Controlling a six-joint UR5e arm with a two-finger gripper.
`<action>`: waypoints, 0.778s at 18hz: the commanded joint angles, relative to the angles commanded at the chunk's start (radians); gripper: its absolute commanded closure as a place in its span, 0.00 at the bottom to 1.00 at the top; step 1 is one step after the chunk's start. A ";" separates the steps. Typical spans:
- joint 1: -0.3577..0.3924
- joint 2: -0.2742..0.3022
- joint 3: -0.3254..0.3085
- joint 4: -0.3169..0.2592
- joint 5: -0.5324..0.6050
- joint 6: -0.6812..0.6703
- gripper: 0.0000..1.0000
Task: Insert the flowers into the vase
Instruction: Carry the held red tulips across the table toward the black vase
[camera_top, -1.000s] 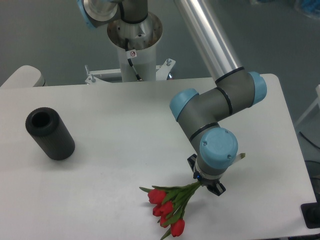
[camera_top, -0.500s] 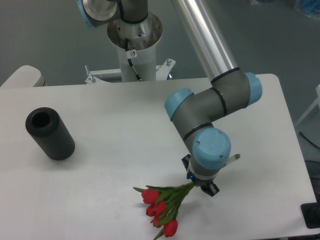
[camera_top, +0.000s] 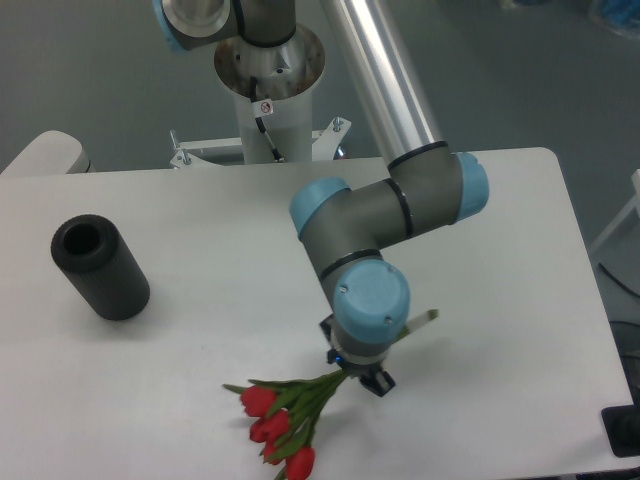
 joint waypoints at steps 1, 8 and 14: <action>-0.011 0.005 -0.003 0.002 -0.028 -0.011 0.95; -0.046 0.095 -0.086 0.127 -0.245 -0.130 0.95; -0.065 0.172 -0.109 0.222 -0.527 -0.239 0.96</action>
